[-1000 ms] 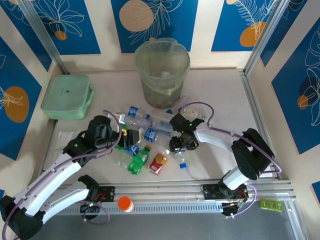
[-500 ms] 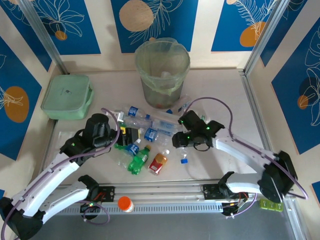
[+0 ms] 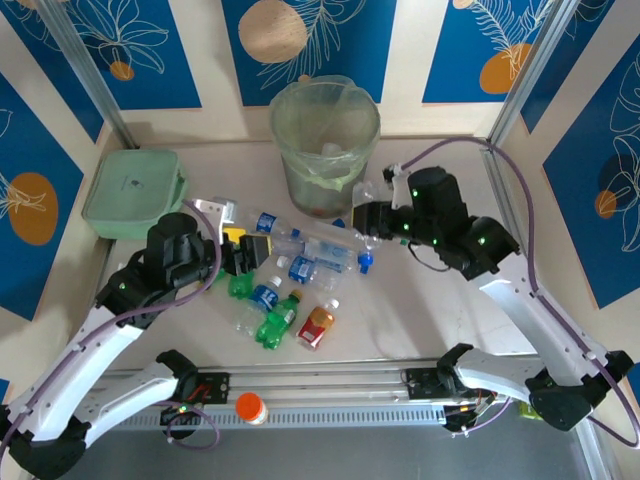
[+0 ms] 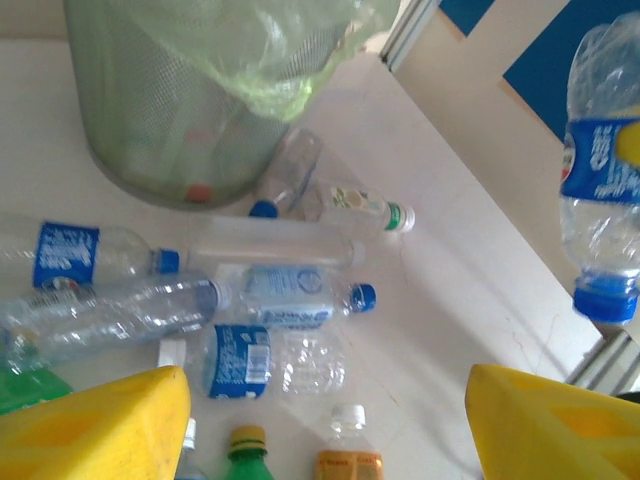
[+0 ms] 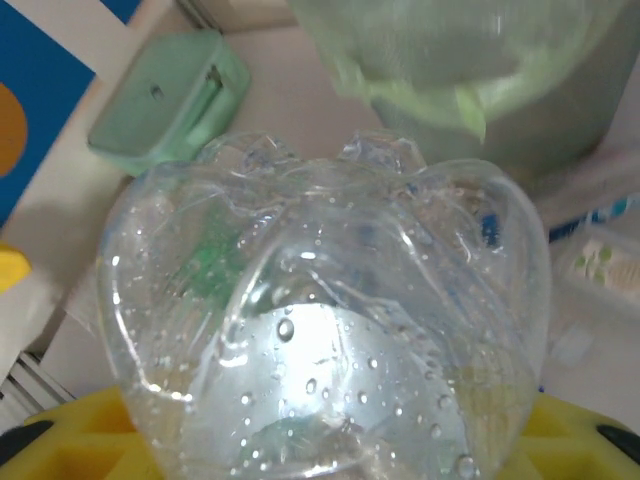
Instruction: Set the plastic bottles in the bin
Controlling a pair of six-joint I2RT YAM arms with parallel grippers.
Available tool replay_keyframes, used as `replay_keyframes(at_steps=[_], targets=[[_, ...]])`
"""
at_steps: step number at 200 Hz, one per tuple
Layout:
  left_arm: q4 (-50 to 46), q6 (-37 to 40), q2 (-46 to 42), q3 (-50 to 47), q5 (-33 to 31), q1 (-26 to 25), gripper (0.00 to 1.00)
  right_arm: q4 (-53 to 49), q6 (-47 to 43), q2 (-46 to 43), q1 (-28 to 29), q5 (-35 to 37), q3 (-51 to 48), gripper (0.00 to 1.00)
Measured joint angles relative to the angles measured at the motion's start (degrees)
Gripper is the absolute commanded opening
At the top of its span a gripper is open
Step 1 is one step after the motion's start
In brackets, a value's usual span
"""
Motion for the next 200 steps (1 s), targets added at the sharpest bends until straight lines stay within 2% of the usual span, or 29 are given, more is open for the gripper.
replay_keyframes(at_steps=[37,84,111,150,165,200], targets=[[0.0,3.1,-0.4,0.9,-4.0,0.0,0.73,0.3,-2.0,7.8,-5.0,-2.2,13.5,0.51],[2.4,5.0,-0.9,-1.0,-6.8,0.0,0.73,1.0,-2.7,23.5,-11.2,-5.6,34.8,0.51],[3.0,5.8,-1.0,-2.8,-7.7,0.0,0.73,-0.1,-2.7,36.9,-14.1,-7.1,52.0,0.51],[3.5,6.4,-1.0,-3.1,-7.8,0.3,0.73,-4.8,-2.9,60.7,-15.1,-9.1,83.3,0.51],[4.0,6.4,-1.0,-3.2,-7.9,0.7,0.73,-5.0,-2.9,64.8,-15.0,-10.3,85.5,0.51],[4.4,6.4,-1.0,-3.4,-7.9,1.0,0.73,-2.9,-3.1,67.0,-14.3,-11.6,76.7,0.51]])
